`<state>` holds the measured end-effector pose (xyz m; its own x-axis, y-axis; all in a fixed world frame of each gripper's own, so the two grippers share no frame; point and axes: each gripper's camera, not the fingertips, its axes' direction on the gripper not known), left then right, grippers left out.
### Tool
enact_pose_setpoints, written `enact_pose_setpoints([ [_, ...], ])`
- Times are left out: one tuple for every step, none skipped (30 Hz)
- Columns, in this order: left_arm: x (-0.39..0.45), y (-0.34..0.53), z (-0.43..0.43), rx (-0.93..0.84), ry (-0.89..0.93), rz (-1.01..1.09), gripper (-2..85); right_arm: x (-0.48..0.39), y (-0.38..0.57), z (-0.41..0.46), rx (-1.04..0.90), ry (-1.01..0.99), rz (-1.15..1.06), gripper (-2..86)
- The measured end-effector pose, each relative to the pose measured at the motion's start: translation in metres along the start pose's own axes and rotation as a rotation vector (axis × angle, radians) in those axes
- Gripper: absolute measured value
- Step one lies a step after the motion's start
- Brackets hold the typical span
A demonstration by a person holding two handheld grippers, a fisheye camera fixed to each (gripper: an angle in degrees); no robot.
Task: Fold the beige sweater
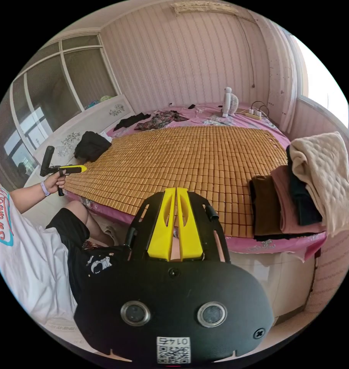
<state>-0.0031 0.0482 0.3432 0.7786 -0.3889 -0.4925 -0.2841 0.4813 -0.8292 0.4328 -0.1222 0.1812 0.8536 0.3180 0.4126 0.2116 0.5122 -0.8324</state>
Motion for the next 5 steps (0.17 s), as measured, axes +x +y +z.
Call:
enact_pose_setpoints([
  [-0.029, 0.02, -0.028, 0.036, -0.049, -0.058, -0.4, -0.027, -0.024, 0.018, -0.008, -0.047, -0.056, 0.8],
  [-0.042, 0.03, -0.041, 0.053, -0.068, -0.086, -0.4, -0.056, -0.049, 0.038, -0.028, -0.095, -0.116, 0.8],
  [-0.069, 0.05, -0.064, 0.08, -0.096, -0.143, -0.4, -0.071, -0.061, 0.048, -0.044, -0.123, -0.147, 0.8],
  [-0.097, 0.07, -0.084, 0.107, -0.121, -0.21, 0.1, -0.102, -0.086, 0.072, -0.082, -0.183, -0.204, 0.8],
  [-0.11, 0.079, -0.093, 0.121, -0.132, -0.241, 0.4, -0.133, -0.11, 0.096, -0.117, -0.241, -0.256, 0.8],
])
